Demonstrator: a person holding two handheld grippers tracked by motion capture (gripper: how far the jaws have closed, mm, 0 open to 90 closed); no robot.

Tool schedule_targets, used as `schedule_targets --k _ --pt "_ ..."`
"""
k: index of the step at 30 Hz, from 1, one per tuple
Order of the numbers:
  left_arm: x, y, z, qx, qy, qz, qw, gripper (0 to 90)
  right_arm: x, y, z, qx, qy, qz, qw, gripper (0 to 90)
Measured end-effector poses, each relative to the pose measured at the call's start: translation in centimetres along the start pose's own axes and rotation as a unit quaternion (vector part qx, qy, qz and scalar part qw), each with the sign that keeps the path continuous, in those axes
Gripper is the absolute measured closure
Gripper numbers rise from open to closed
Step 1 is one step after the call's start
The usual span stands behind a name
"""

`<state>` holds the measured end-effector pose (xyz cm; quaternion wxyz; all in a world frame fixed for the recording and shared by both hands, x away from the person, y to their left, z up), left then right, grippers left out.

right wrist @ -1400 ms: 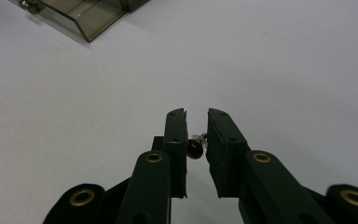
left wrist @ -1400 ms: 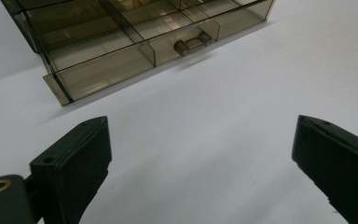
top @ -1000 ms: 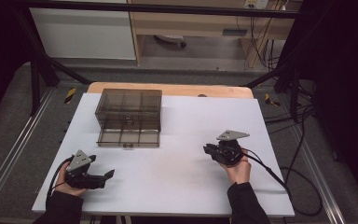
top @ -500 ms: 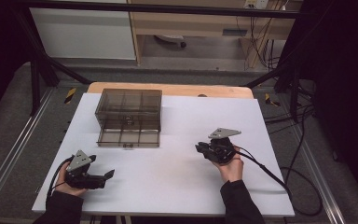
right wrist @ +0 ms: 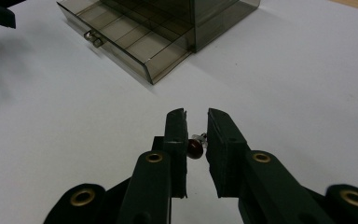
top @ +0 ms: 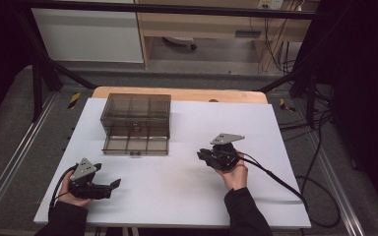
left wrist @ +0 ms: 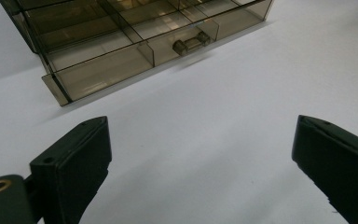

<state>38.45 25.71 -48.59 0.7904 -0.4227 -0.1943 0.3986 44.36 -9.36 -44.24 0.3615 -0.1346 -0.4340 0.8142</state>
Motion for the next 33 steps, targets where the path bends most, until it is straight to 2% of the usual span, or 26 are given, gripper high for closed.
schedule_targets --k 6,20,33 --pt "0.0 0.0 0.0 0.001 0.001 -0.001 1.0 4.6 0.4 -0.2 -0.4 0.002 -0.004 0.004 1.0 78.5" --pt "0.0 0.0 0.0 0.001 0.001 -0.001 1.0 4.6 2.6 -2.0 -2.5 0.0 -0.02 0.021 0.9996 78.6" --pt "-0.1 0.0 -0.1 0.001 0.003 -0.002 1.0 4.6 3.7 -3.2 -3.9 -0.006 -0.03 0.023 0.9993 78.6"
Point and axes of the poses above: each handheld gripper's, and its own axes: z roughly backward along the jaws, y roughly out of its underside, x roughly to its left, the point moved 7 cm from there along -z, roughly forward along the jaws, and after that the axes turned 1 degree about y, right-handed, at the moved point
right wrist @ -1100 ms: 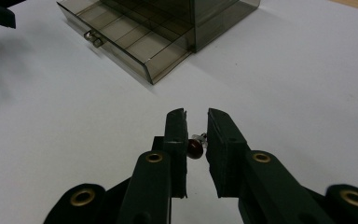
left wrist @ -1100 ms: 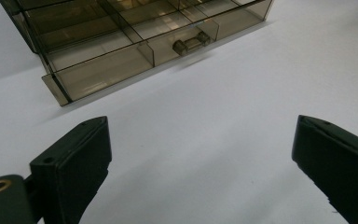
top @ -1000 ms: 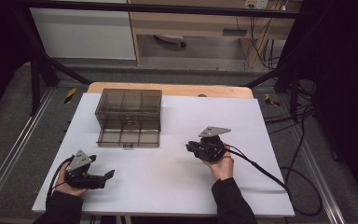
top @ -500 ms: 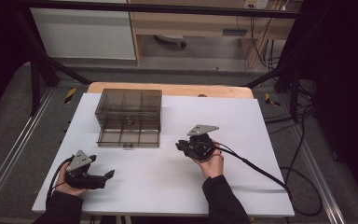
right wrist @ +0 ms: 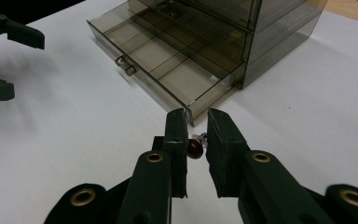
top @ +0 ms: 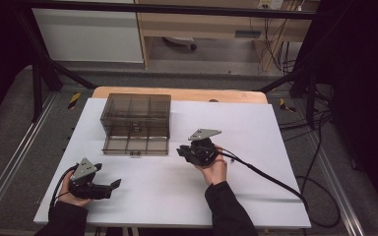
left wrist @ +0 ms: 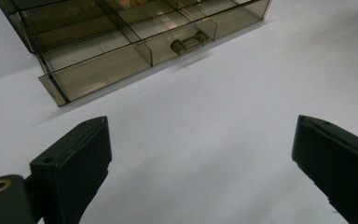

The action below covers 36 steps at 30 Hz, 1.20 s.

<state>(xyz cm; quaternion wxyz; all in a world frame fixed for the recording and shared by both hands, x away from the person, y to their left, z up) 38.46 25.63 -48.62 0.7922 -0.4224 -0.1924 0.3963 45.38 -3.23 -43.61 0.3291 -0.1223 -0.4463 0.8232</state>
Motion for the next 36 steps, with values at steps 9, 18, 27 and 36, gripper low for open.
schedule_targets --k 9,18,27,36 --pt "0.0 0.0 0.0 0.001 0.001 0.0 1.0 4.6 0.5 -0.6 -1.0 -0.002 -0.005 0.002 1.0 78.7" --pt "-0.1 0.0 0.0 0.001 0.002 0.0 1.0 4.6 1.1 -1.4 -1.8 -0.007 -0.013 0.002 0.9999 78.7" --pt "-0.1 0.0 -0.1 0.002 0.003 -0.001 1.0 4.6 1.7 -2.0 -3.0 -0.007 -0.019 0.005 0.9998 78.7" --pt "-0.1 0.0 -0.1 0.002 0.003 -0.001 1.0 4.6 2.3 -2.6 -3.9 -0.006 -0.025 0.01 0.9996 78.7"
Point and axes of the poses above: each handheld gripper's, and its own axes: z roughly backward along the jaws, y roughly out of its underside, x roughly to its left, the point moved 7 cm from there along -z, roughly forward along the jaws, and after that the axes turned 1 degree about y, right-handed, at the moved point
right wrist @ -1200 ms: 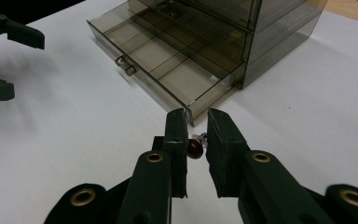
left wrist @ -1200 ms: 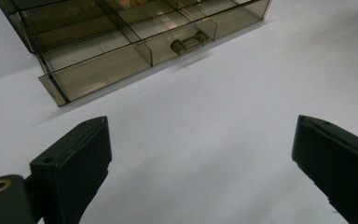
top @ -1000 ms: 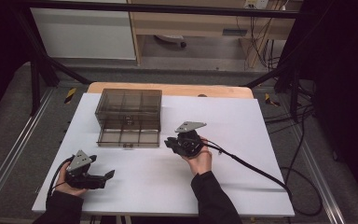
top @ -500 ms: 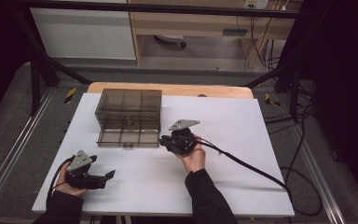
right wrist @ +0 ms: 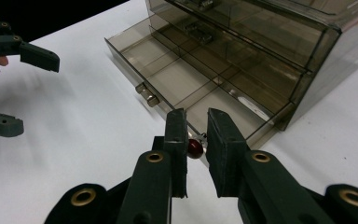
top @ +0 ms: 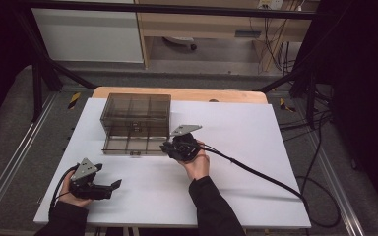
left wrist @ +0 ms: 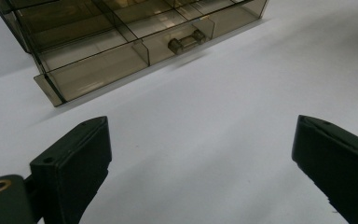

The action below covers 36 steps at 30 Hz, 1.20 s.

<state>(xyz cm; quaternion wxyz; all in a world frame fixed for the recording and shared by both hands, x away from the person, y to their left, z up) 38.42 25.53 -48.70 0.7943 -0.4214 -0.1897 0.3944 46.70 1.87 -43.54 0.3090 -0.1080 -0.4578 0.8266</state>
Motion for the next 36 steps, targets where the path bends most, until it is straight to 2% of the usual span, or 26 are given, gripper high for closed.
schedule_targets --k 27,36 --pt "0.0 0.0 0.0 0.002 0.003 -0.002 1.0 4.7 1.8 -1.9 -3.2 0.002 -0.02 0.008 0.9998 78.7" --pt "-0.1 0.0 -0.1 0.002 0.004 -0.002 1.0 4.7 2.8 -2.6 -4.8 0.012 -0.025 0.021 0.9994 78.8"
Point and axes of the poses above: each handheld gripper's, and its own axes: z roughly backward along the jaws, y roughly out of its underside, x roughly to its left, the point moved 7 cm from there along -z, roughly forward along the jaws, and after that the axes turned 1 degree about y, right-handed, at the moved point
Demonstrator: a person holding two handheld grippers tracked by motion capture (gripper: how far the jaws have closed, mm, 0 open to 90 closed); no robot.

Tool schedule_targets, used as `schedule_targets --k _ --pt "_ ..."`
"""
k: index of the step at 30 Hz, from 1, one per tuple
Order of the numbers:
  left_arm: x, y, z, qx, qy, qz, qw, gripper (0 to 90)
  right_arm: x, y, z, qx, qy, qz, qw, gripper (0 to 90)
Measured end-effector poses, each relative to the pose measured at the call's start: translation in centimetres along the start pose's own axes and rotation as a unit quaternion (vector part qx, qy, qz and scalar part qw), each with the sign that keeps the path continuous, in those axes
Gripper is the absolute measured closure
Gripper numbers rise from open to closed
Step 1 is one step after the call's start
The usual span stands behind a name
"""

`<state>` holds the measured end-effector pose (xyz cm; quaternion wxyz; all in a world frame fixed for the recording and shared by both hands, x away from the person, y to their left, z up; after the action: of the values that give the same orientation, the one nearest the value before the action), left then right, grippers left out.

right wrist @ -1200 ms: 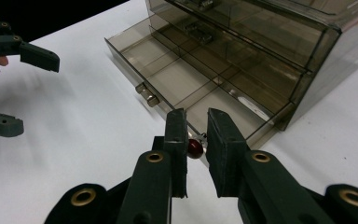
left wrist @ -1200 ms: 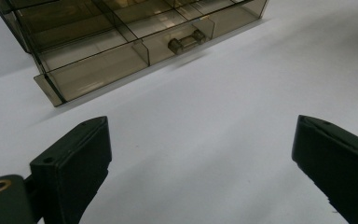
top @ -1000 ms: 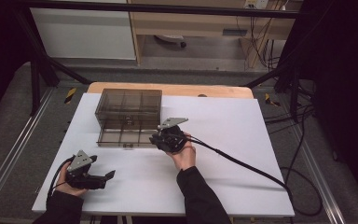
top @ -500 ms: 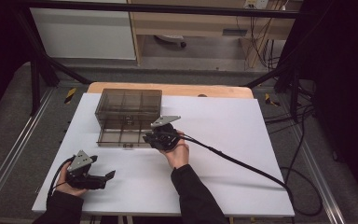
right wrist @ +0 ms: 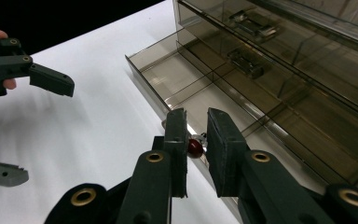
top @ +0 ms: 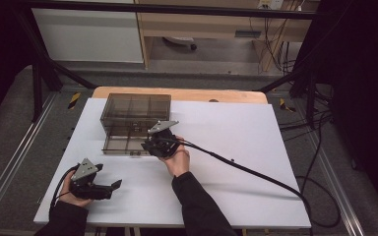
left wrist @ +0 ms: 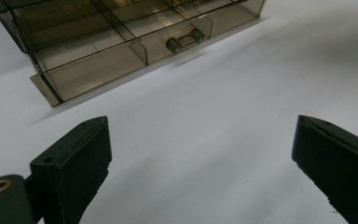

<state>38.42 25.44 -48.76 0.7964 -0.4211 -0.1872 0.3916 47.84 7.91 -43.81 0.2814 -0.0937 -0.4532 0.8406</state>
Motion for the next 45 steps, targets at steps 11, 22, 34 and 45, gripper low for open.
schedule_targets --k 11,22,34,45 --pt "0.0 0.0 0.0 0.0 0.001 0.0 1.0 4.7 0.9 -0.8 -1.8 0.004 -0.007 0.004 1.0 78.8" --pt "0.0 0.0 -0.1 0.002 0.002 -0.002 1.0 4.7 1.4 -1.5 -3.0 0.007 -0.009 0.01 0.9999 78.8" --pt "-0.1 0.0 -0.1 0.001 0.004 -0.002 1.0 4.7 1.7 -2.2 -4.6 0.013 -0.013 0.012 0.9998 78.8" --pt "0.0 0.0 -0.1 0.002 0.006 -0.002 1.0 4.7 1.8 -2.5 -6.5 0.017 -0.017 0.006 0.9997 78.8"
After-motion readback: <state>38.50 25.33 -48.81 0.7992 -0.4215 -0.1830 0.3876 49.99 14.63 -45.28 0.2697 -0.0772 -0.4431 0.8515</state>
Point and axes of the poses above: each handheld gripper's, and its own axes: z roughly backward along the jaws, y roughly out of its underside, x roughly to its left, the point moved 7 cm from there along -z, roughly forward along the jaws, and after that the axes turned 1 degree about y, right-handed, at the moved point
